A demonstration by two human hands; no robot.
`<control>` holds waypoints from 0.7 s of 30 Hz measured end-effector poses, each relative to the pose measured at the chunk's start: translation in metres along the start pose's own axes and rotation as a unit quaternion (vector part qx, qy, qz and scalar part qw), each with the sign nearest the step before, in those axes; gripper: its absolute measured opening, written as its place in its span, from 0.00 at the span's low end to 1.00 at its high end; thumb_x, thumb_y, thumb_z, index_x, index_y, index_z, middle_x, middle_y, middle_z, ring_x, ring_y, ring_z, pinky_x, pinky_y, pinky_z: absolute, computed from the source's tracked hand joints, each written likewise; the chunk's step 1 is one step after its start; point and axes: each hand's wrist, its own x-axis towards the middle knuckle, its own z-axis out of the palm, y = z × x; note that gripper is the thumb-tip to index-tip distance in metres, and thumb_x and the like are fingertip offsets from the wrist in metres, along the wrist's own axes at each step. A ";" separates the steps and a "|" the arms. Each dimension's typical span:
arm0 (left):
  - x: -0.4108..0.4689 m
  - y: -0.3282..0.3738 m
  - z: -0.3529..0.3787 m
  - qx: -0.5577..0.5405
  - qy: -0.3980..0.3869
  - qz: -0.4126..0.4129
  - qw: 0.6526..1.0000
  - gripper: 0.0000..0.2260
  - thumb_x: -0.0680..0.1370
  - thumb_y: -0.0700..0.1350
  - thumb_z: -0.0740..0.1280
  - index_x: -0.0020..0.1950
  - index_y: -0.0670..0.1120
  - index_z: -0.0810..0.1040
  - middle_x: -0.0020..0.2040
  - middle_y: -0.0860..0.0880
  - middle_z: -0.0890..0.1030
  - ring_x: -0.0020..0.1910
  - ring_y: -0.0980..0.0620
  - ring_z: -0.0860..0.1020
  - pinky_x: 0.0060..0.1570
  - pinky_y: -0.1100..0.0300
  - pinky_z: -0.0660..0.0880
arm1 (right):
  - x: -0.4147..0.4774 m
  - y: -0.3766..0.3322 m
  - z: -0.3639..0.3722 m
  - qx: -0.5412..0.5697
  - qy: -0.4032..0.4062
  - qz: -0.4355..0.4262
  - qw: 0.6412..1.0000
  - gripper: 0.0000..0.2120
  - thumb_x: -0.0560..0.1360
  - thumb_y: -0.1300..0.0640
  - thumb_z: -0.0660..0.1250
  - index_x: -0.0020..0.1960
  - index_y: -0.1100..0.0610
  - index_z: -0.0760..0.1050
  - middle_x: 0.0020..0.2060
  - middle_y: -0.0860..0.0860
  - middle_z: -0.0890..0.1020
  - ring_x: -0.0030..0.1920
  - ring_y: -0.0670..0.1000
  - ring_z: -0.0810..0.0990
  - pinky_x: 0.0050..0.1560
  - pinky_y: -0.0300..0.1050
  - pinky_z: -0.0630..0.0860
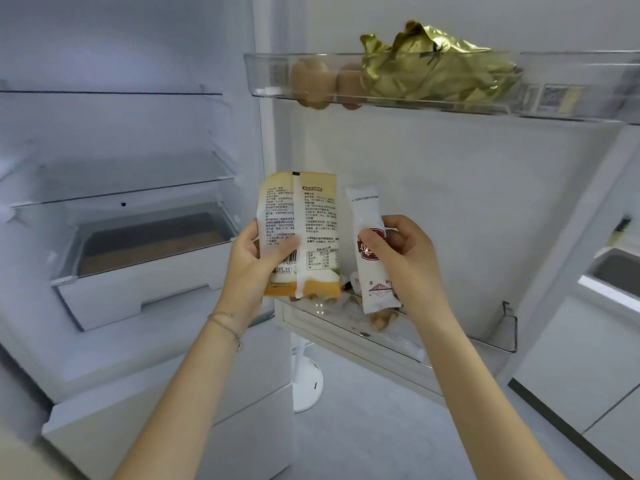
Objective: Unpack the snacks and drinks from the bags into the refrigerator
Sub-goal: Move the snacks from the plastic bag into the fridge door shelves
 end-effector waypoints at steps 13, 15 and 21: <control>0.101 -0.015 -0.013 0.082 -0.290 0.004 0.953 0.13 0.76 0.37 0.69 0.59 0.49 0.76 0.52 0.54 0.84 0.51 0.53 0.83 0.44 0.62 0.79 | 0.019 0.017 0.016 -0.078 0.186 0.007 0.979 0.05 0.76 0.58 0.69 0.47 0.49 0.75 0.37 0.49 0.85 0.37 0.48 0.83 0.37 0.44 0.77; 0.110 -0.017 -0.011 0.123 -0.353 0.015 0.927 0.14 0.76 0.37 0.69 0.60 0.48 0.76 0.54 0.54 0.83 0.51 0.56 0.82 0.42 0.64 0.78 | 0.015 0.020 0.011 -0.092 0.214 0.004 0.973 0.04 0.76 0.58 0.68 0.49 0.51 0.76 0.37 0.47 0.85 0.35 0.44 0.82 0.33 0.37 0.76; 0.129 -0.023 0.003 0.226 -0.517 0.018 0.825 0.13 0.76 0.40 0.71 0.60 0.47 0.77 0.56 0.52 0.82 0.53 0.58 0.81 0.45 0.61 0.80 | 0.006 0.026 -0.006 -0.159 0.257 -0.010 0.953 0.04 0.76 0.58 0.68 0.50 0.54 0.77 0.40 0.44 0.83 0.39 0.42 0.81 0.41 0.34 0.75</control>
